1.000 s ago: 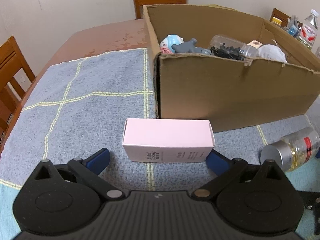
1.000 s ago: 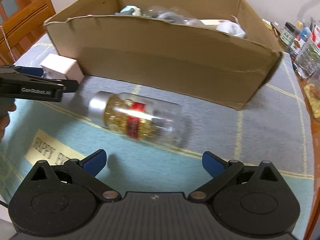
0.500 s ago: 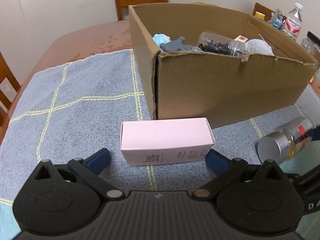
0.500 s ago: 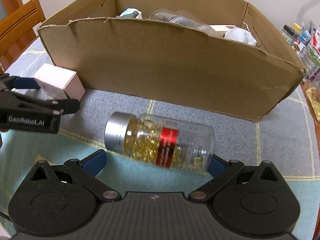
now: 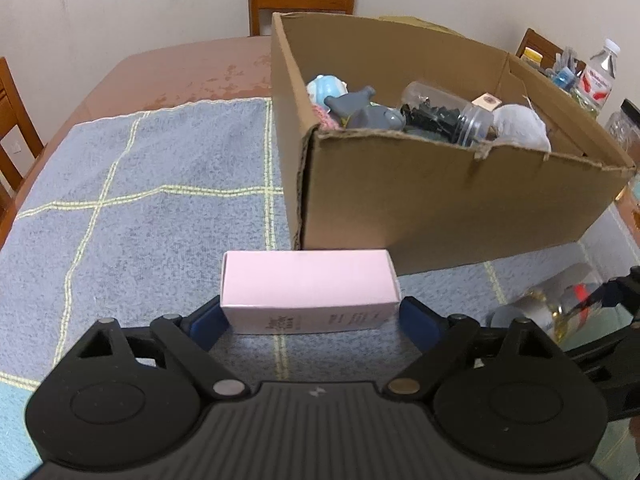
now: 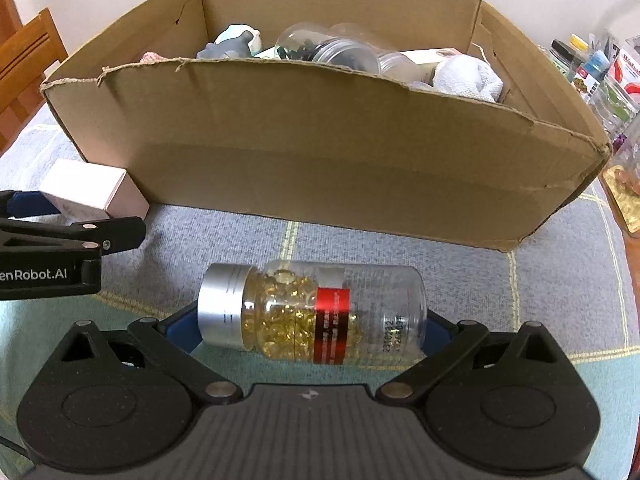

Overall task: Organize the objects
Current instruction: 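Grasp the pink paper box with the left gripper while right grasps the gold capsule bottle, then lift the pink box and capsule bottle over the cardboard box with both grippers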

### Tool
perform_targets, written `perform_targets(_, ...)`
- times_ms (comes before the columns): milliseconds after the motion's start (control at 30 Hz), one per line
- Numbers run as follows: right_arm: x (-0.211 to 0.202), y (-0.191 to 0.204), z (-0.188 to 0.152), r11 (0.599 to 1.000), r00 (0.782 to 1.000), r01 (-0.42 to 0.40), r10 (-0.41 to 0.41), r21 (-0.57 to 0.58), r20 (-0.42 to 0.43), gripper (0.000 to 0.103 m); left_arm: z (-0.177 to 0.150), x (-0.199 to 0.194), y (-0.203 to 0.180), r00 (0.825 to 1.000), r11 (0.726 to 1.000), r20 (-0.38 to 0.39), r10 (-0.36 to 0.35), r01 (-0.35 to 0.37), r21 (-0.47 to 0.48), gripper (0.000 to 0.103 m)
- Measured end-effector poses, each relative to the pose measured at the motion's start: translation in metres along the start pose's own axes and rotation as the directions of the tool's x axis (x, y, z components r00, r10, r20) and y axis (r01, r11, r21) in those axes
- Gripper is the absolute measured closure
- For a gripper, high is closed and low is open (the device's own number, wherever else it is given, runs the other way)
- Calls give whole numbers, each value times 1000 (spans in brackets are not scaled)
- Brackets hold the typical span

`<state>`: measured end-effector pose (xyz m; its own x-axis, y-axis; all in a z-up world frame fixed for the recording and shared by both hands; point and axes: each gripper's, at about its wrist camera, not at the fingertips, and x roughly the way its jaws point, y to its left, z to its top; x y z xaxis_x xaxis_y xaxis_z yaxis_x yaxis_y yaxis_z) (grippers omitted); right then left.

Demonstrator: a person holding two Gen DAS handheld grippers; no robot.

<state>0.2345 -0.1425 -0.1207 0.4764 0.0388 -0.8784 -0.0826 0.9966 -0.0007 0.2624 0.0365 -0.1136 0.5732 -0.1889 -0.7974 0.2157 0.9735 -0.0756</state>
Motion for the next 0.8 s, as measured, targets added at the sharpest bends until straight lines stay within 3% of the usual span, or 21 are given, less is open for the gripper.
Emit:
perform_targets(600,-9,0,1,1000,1000,-4,4,-22,4,7,5,5,-3,1000,1000,-7,12,-12,-27,21)
perform_targets(800,-8,-10,7,998,999,-44,43,-55,-28,7,6,2,-4,998,999,-39,-45,46,16,21)
